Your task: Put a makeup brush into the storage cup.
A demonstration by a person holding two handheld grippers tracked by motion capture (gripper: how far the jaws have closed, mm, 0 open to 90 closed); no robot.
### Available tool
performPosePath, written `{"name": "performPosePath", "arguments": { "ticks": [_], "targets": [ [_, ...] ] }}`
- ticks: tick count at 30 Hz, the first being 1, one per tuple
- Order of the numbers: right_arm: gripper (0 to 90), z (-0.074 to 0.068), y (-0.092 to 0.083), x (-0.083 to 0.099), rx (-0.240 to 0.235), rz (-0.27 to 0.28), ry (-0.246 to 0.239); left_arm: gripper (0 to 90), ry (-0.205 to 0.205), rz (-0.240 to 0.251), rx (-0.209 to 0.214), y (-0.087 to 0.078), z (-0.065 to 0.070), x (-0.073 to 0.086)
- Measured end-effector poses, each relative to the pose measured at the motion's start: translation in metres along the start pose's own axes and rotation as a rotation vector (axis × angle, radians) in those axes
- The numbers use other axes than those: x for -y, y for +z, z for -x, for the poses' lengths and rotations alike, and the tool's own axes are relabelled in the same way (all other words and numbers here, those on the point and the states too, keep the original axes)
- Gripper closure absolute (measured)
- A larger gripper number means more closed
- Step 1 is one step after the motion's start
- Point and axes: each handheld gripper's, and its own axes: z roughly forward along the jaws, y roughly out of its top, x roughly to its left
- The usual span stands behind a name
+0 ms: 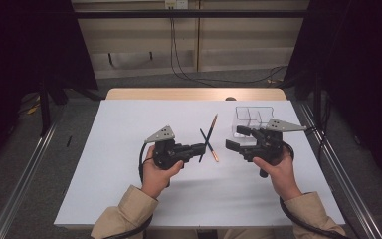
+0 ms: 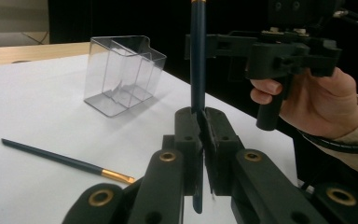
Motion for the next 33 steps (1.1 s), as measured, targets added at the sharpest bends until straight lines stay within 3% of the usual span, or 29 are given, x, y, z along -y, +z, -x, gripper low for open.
{"name": "performPosePath", "arguments": {
  "ticks": [4,7,12,15,16,19,20,25,33],
  "targets": [
    [23.9,-0.003,0.008,-0.003,-0.025,0.007,0.001,85.0,0.007,-0.001,0.010,0.001,0.003,0.000],
    [33.4,-0.008,0.016,-0.005,-0.057,0.022,-0.004,85.0,0.015,-0.007,0.010,0.003,0.003,0.001],
    [41.5,-0.013,0.022,-0.006,-0.080,0.024,-0.008,85.0,0.012,-0.007,0.009,0.004,0.003,0.003],
    [48.7,-0.015,0.024,-0.006,-0.095,0.043,-0.003,85.1,0.014,-0.006,0.009,0.004,0.003,0.003],
    [55.9,-0.015,0.025,-0.006,-0.111,0.054,0.010,85.0,0.016,-0.004,0.010,0.004,0.004,0.003],
    [60.0,-0.016,0.025,-0.006,-0.123,0.060,0.027,85.1,0.021,0.004,0.015,0.004,0.004,0.003],
    [61.2,-0.017,0.026,-0.005,-0.132,0.037,0.059,85.0,0.023,0.005,0.016,0.004,0.005,0.003],
    [62.3,-0.018,0.028,-0.005,-0.133,0.046,0.050,85.0,0.037,0.007,0.021,0.005,0.007,0.002],
    [74.9,-0.019,0.029,-0.006,-0.166,0.043,0.058,85.0,0.038,0.013,0.029,0.006,0.008,0.003]
  ]
}}
